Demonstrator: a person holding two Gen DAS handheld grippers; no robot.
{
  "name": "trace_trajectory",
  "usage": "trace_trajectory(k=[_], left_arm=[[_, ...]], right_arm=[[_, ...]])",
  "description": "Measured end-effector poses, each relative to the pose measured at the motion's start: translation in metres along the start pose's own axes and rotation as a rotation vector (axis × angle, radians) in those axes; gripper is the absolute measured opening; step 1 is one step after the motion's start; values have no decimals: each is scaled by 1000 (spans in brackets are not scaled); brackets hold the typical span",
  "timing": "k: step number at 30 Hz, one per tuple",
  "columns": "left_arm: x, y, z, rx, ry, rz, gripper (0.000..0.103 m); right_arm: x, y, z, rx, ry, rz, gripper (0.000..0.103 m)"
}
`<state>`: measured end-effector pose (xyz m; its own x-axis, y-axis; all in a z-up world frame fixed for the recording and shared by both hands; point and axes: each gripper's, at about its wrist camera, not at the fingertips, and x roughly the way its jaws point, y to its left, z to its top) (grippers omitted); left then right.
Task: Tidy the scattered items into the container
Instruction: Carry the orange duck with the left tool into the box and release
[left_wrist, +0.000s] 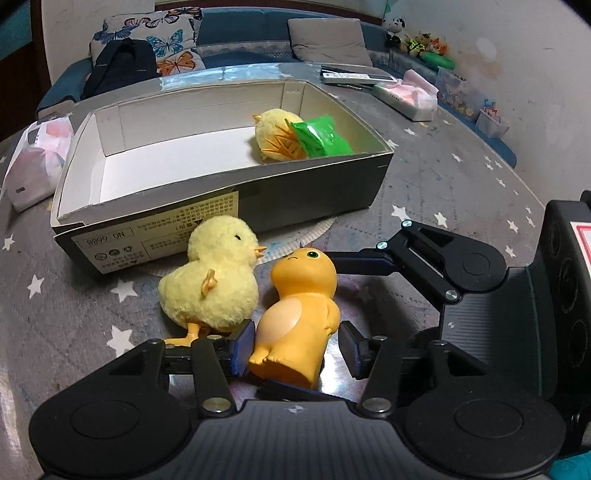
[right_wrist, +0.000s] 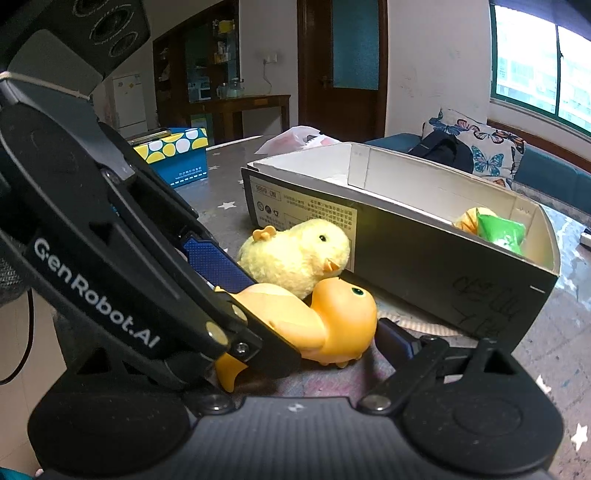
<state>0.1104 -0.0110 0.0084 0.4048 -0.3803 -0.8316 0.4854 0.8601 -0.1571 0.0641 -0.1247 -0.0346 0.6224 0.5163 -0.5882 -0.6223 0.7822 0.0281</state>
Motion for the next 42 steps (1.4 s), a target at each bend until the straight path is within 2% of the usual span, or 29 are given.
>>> trace_trajectory(k=[10,17,24,33,42], left_arm=[[-25,-10,12,19,-56,-23,52],[-50,-8,50,40,-141,-20,52],[-44,12,96,2,-177,-33,52],[-6,48,138,-66,-133,-61,52],[35,86,153,-178,-57,-133,52]], right_arm=[[-21,-3,13,-48,-20,-26,94],[-35,-15,48,-119,-96,-80,94],[-21,-45,88,-182,-133,-112,94],[30,-84,119,-187,-58,-77,94],[78,-108,123,-176,79,-13,94]])
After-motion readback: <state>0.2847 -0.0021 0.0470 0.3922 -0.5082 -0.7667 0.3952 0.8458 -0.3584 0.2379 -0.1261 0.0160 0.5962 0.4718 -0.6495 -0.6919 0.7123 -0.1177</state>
